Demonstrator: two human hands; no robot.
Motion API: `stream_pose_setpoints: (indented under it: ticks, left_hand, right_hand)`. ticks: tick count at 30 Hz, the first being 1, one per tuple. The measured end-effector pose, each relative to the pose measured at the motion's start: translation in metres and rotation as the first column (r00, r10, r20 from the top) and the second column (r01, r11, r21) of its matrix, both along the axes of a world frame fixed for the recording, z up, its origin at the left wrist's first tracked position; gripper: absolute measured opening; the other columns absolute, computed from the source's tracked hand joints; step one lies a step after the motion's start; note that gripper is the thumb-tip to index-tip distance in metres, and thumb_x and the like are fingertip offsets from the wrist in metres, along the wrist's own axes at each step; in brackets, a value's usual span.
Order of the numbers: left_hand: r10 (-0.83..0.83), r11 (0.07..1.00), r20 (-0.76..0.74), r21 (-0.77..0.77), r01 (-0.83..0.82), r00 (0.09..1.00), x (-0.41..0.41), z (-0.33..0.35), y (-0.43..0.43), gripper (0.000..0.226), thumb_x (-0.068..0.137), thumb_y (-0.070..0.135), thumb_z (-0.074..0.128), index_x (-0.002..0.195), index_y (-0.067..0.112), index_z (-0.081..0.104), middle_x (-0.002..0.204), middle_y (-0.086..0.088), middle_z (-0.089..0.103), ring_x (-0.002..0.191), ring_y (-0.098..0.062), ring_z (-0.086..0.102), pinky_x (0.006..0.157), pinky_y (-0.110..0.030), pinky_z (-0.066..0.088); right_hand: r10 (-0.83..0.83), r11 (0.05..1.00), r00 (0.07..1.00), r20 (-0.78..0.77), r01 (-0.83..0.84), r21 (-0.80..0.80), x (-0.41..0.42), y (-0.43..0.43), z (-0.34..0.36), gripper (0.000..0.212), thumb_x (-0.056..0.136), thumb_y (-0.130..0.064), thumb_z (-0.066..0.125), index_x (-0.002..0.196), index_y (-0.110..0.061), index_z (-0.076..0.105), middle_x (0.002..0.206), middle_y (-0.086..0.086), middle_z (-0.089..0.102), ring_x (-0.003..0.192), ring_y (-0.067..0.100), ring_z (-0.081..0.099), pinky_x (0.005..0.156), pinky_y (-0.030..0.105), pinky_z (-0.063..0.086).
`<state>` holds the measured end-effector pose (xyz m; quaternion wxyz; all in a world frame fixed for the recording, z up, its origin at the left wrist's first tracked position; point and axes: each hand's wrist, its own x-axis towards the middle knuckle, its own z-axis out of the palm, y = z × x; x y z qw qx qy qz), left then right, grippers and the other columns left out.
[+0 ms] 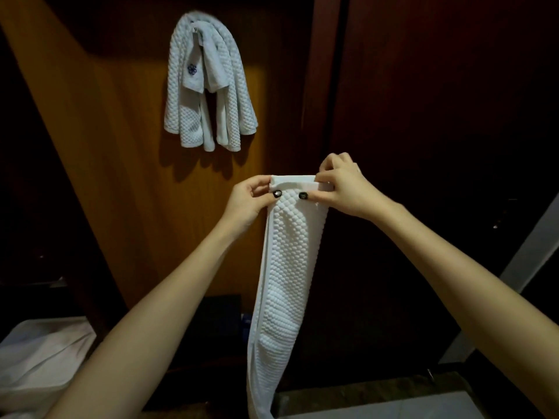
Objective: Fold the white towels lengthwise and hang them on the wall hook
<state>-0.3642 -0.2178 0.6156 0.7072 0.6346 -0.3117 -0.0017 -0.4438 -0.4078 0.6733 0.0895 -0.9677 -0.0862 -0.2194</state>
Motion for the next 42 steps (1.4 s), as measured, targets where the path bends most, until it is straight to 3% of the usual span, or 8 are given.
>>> stream_pose_setpoints:
  ticks: [10, 15, 21, 25, 28, 31, 33, 42]
  left_hand:
    - [0.095, 0.996, 0.028, -0.004, -0.095, 0.995, 0.009, -0.001, 0.001, 0.031, 0.083, -0.007, 0.063, 0.101, 0.018, 0.064, 0.097, 0.004, 0.069, 0.095, -0.01, 0.066, 0.081, -0.023, 0.053]
    - [0.052, 0.994, -0.058, -0.095, -0.057, 0.997, 0.012, -0.003, 0.009, 0.036, 0.083, -0.012, 0.058, 0.099, 0.02, 0.065, 0.086, 0.012, 0.074, 0.084, -0.001, 0.068, 0.067, -0.014, 0.051]
    - [0.114, 0.993, 0.1, 0.012, -0.116, 0.988, 0.011, 0.0, 0.006, 0.033, 0.083, -0.004, 0.064, 0.093, 0.028, 0.062, 0.092, 0.013, 0.069, 0.09, 0.002, 0.064, 0.078, -0.018, 0.05]
    - [0.176, 0.97, 0.39, 0.085, -0.226, 0.904, 0.006, 0.011, 0.008, 0.025, 0.089, 0.007, 0.059, 0.101, 0.028, 0.051, 0.094, 0.016, 0.059, 0.088, 0.006, 0.057, 0.076, -0.011, 0.045]
    - [0.17, 0.985, 0.318, -0.052, -0.162, 0.933, -0.001, 0.026, 0.009, 0.041, 0.095, 0.011, 0.055, 0.121, 0.039, 0.042, 0.107, 0.004, 0.057, 0.09, -0.001, 0.062, 0.075, -0.019, 0.052]
    - [0.099, 0.995, 0.337, -0.048, -0.088, 0.936, -0.006, 0.03, 0.011, 0.064, 0.095, 0.019, 0.056, 0.139, 0.051, 0.023, 0.15, -0.006, 0.036, 0.132, -0.022, 0.044, 0.105, -0.036, 0.044]
    - [0.041, 0.996, 0.404, 0.059, -0.071, 0.914, -0.012, 0.022, 0.013, 0.071, 0.094, 0.02, 0.057, 0.14, 0.057, 0.017, 0.153, 0.022, 0.02, 0.145, -0.01, 0.021, 0.115, -0.027, 0.027]
    - [0.027, 0.982, 0.268, -0.185, 0.024, 0.963, -0.03, 0.039, -0.009, 0.036, 0.096, 0.009, 0.054, 0.125, 0.029, 0.057, 0.126, 0.024, 0.057, 0.129, 0.002, 0.045, 0.103, -0.017, 0.039]
  right_hand:
    - [0.214, 0.972, 0.975, -0.055, -0.207, 0.107, -0.016, -0.002, -0.004, 0.026, 0.082, -0.037, 0.074, 0.081, -0.014, 0.062, 0.116, -0.005, 0.047, 0.105, 0.007, 0.041, 0.082, 0.007, 0.034]
    - [0.088, 0.977, 0.993, -0.076, -0.071, 0.199, -0.016, -0.013, -0.003, 0.03, 0.085, -0.044, 0.069, 0.106, -0.024, 0.063, 0.083, -0.012, 0.061, 0.075, 0.004, 0.06, 0.064, 0.021, 0.045]
    - [0.105, 0.943, 0.991, -0.088, -0.071, 0.326, -0.007, -0.01, -0.011, 0.017, 0.09, -0.03, 0.064, 0.083, -0.021, 0.052, 0.079, -0.004, 0.061, 0.065, 0.001, 0.053, 0.058, 0.023, 0.043]
    - [0.143, 0.82, 0.987, 0.068, -0.156, 0.55, -0.001, -0.006, -0.008, 0.02, 0.089, -0.018, 0.064, 0.077, -0.017, 0.048, 0.071, -0.003, 0.051, 0.062, 0.004, 0.046, 0.058, 0.024, 0.037]
    - [0.128, 0.725, 0.965, 0.228, -0.248, 0.643, 0.006, 0.007, 0.003, 0.02, 0.089, -0.017, 0.063, 0.078, -0.021, 0.046, 0.073, -0.003, 0.048, 0.068, 0.01, 0.044, 0.061, 0.031, 0.036]
    - [0.073, 0.677, 0.937, 0.343, -0.299, 0.672, 0.012, 0.019, 0.015, 0.017, 0.087, -0.014, 0.062, 0.08, -0.018, 0.046, 0.074, 0.0, 0.048, 0.068, 0.012, 0.044, 0.061, 0.034, 0.037]
    - [0.059, 0.643, 0.921, 0.385, -0.33, 0.692, 0.014, 0.023, 0.023, 0.017, 0.088, -0.01, 0.062, 0.083, -0.015, 0.047, 0.077, 0.003, 0.049, 0.069, 0.015, 0.045, 0.062, 0.036, 0.039]
    - [0.108, 0.309, 0.961, 0.254, -0.275, 0.91, 0.008, 0.005, 0.041, 0.054, 0.098, -0.029, 0.056, 0.145, -0.017, 0.032, 0.125, 0.011, 0.061, 0.1, 0.023, 0.068, 0.082, 0.039, 0.057]
